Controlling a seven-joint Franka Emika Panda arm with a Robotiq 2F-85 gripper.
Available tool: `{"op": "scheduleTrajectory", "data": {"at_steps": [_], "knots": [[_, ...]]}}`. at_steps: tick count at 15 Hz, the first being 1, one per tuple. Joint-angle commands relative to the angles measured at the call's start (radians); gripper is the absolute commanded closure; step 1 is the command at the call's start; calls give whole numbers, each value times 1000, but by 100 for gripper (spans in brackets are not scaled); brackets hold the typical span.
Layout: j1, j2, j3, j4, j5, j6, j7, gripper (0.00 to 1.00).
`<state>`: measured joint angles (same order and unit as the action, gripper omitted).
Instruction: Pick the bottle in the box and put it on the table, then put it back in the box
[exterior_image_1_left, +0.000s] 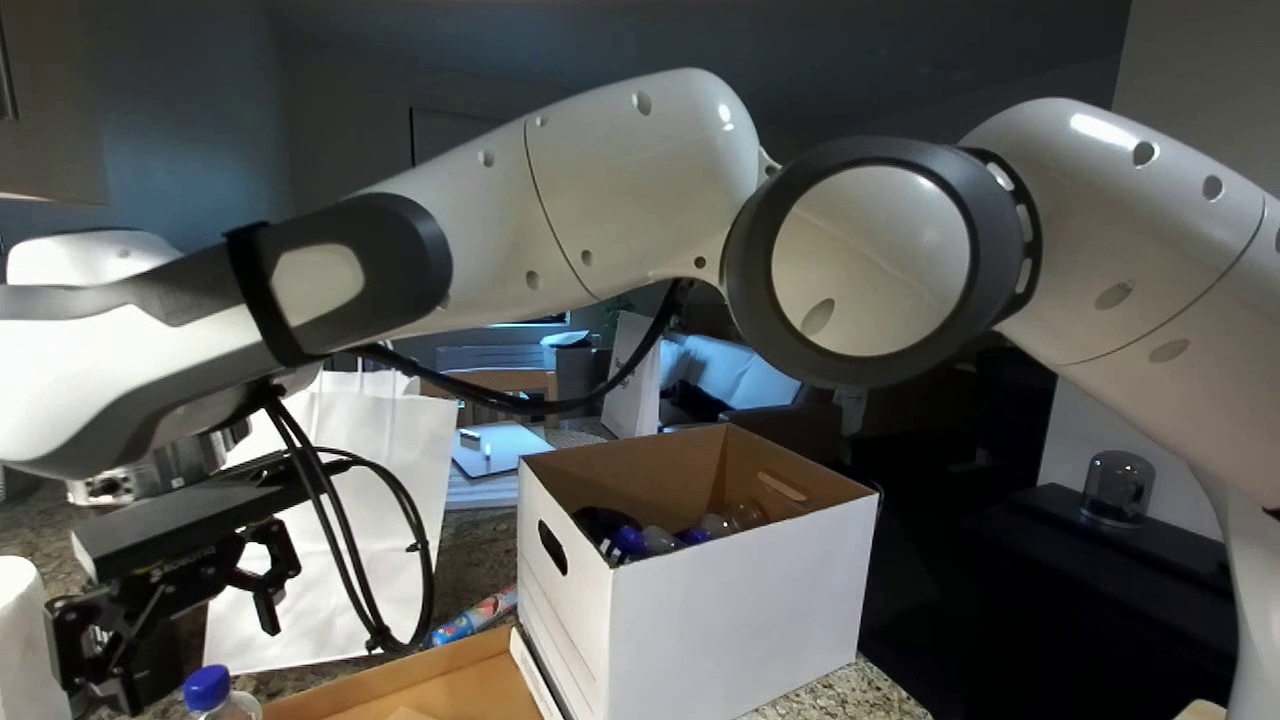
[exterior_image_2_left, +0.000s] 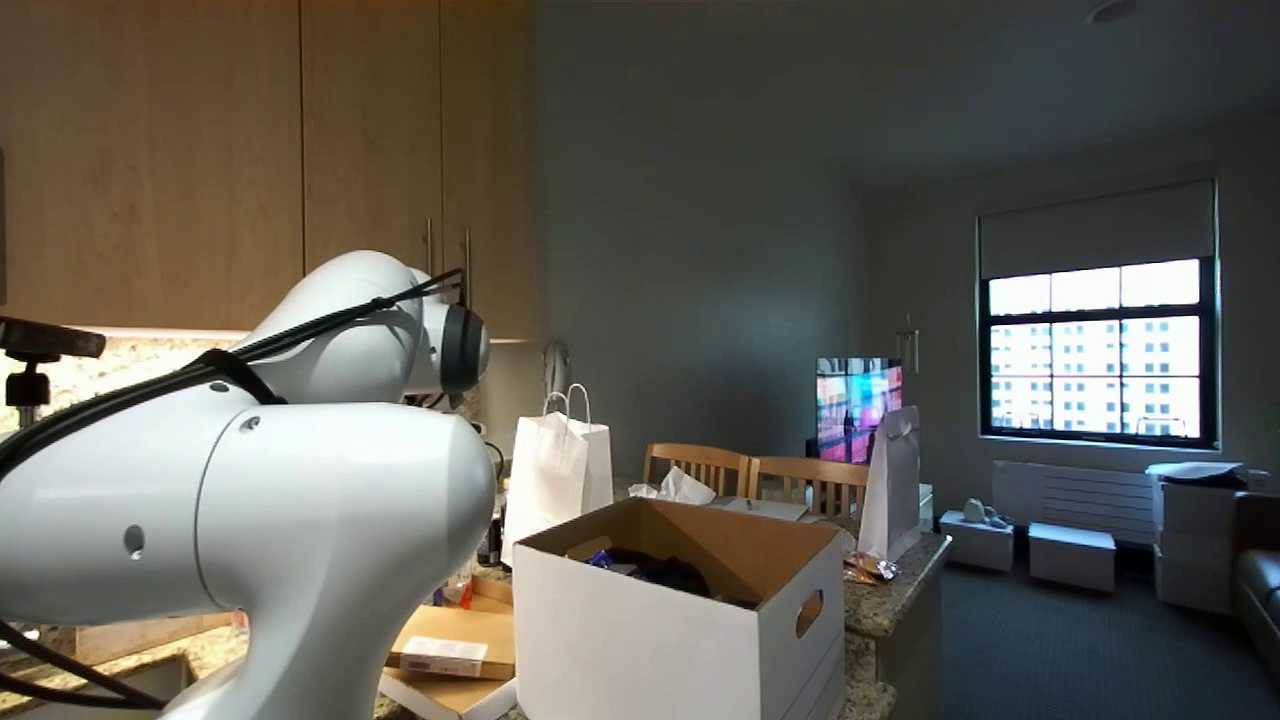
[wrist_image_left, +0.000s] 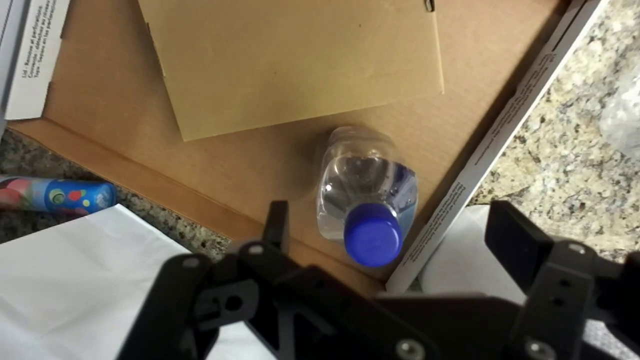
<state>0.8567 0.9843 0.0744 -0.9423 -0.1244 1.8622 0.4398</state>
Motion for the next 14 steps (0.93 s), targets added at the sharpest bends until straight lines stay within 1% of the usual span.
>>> {"op": "scheduleTrajectory", "data": {"at_steps": [1,4,5,6,7,9,14], "knots": [[22,38,-19,32,-20,-2,29,0],[26,56,-23,42,-12,0,29,0],[27,62,-22,48,-9,0,28,2],[27,69,-22,57,-9,2,28,11],[27,76,-22,66,-8,2,28,27],[27,89,-24,85,-10,3,26,36],[25,119,-27,129,-10,3,20,71]]}}
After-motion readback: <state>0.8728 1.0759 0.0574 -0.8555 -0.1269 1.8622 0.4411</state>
